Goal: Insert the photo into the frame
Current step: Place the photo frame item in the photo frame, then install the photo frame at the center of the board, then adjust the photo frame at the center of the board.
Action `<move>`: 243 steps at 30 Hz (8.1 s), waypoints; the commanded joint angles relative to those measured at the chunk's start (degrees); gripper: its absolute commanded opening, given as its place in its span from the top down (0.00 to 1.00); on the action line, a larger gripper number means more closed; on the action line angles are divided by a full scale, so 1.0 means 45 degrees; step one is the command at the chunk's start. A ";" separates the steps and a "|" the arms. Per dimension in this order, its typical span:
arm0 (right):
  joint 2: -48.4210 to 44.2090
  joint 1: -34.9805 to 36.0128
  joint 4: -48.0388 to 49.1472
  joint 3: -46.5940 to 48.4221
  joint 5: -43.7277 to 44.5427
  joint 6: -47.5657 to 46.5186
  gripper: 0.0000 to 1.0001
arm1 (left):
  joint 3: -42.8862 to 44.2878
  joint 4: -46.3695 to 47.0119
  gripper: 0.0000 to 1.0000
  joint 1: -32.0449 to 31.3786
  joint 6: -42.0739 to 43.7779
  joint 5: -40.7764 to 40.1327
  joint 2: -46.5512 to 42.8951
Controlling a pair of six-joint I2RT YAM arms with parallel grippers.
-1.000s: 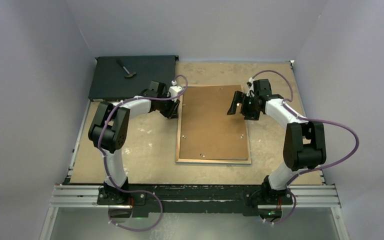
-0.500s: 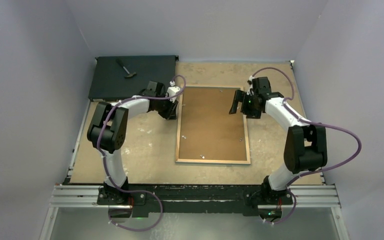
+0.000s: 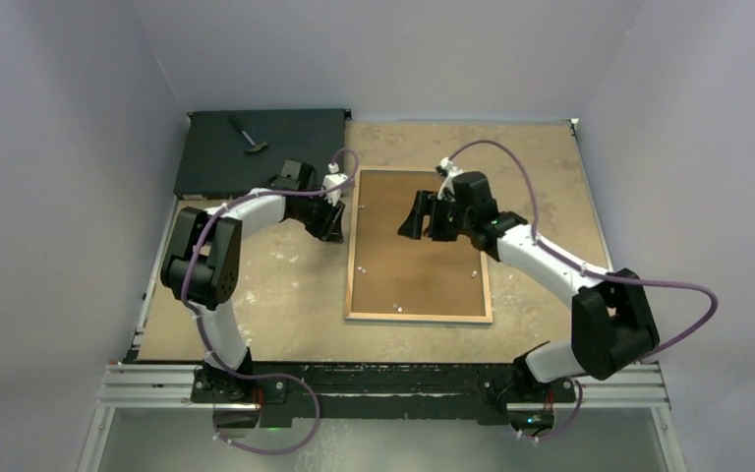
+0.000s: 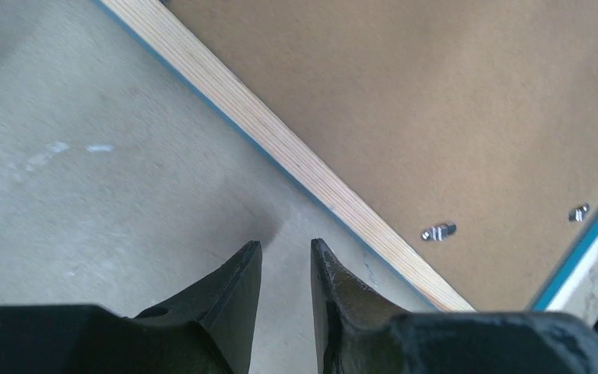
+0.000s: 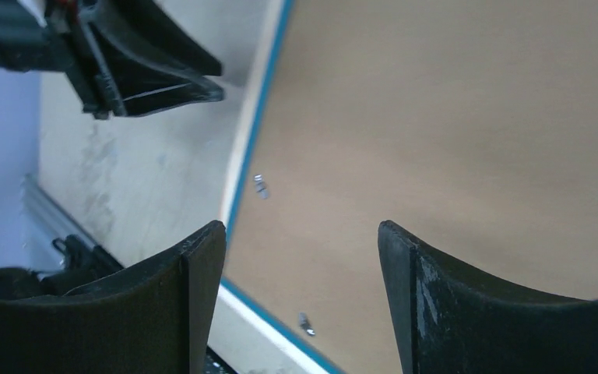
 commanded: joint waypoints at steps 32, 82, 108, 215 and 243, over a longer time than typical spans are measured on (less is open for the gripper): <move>0.4482 0.3527 0.7520 -0.1470 -0.2682 0.0979 0.46 | -0.2120 0.1199 0.70 -0.0096 -0.1373 0.2476 -0.0400; 0.5021 0.4032 0.7785 -0.1871 -0.2222 0.0785 0.44 | -0.1884 0.0477 0.74 -0.0236 0.0188 0.1993 -0.0073; 0.5756 0.4216 0.8199 -0.1293 -0.1893 0.0971 0.48 | -0.1975 0.0402 0.77 -0.0218 0.0186 0.2138 -0.0315; 0.4905 0.5207 0.9661 -0.1849 0.0919 0.3662 0.46 | -0.2231 -0.1040 0.82 -0.0080 0.1807 0.3257 -0.0862; 0.5220 -0.4924 0.1948 0.2381 0.4538 0.2377 0.01 | -0.2279 -0.1008 0.83 -0.2619 0.2661 0.2529 -0.0625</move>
